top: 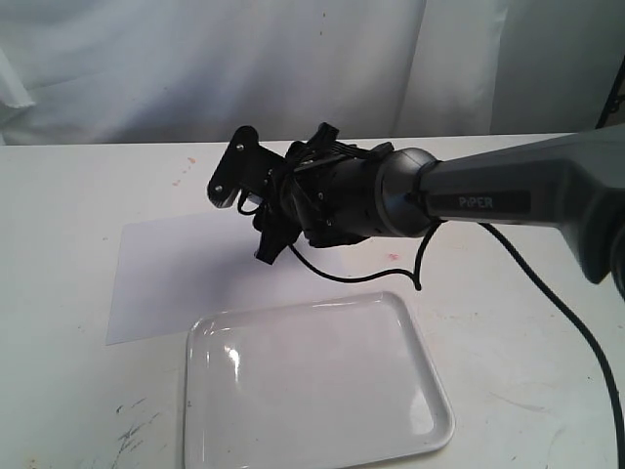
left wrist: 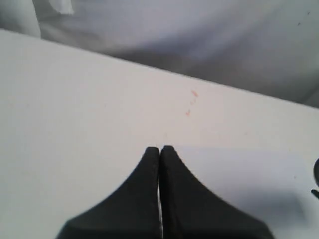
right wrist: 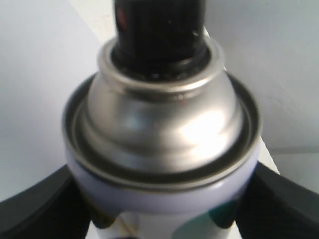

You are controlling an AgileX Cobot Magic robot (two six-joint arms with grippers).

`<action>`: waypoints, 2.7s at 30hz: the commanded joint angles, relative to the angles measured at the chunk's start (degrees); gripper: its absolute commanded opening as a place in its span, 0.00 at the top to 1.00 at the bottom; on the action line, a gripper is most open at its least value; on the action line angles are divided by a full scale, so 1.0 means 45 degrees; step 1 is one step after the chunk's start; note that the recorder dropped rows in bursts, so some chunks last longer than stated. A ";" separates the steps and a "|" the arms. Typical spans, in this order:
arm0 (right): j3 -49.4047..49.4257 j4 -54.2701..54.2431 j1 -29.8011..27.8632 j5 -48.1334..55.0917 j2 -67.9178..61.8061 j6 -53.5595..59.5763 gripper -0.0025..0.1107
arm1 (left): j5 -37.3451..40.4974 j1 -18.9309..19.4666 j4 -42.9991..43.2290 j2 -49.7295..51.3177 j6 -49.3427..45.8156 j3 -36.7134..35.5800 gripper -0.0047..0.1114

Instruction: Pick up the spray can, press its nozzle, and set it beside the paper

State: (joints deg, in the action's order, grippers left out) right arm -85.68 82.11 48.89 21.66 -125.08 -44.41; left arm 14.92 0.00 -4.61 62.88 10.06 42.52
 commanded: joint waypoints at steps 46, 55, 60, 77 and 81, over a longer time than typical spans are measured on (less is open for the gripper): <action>-0.0128 0.0560 0.0019 0.0000 -0.0110 0.1883 0.98 | 0.9796 0.0017 -0.9554 1.0745 -0.9290 1.0212 0.96; -0.0105 0.0560 0.0019 0.0018 -0.0111 0.1915 0.98 | 1.1836 0.0017 -1.1798 1.2616 -1.0340 1.1404 0.96; -0.0105 0.0535 0.0019 0.0218 -0.0111 0.1915 0.98 | 1.2233 0.0017 -1.2553 1.3323 -1.0665 1.1806 0.96; -0.0128 0.0679 0.0019 0.0609 -0.0834 0.1825 0.98 | 1.2233 -0.0510 -1.3197 1.3826 -1.0923 1.1947 0.96; -0.0152 0.0987 0.0019 0.0915 -0.0841 0.1545 0.98 | 1.2233 -0.0648 -1.3091 1.4214 -1.0985 1.1947 0.96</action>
State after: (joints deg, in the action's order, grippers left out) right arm -85.68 84.55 48.98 23.99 -129.40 -36.83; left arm 69.88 -2.52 -62.94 126.10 -38.80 95.90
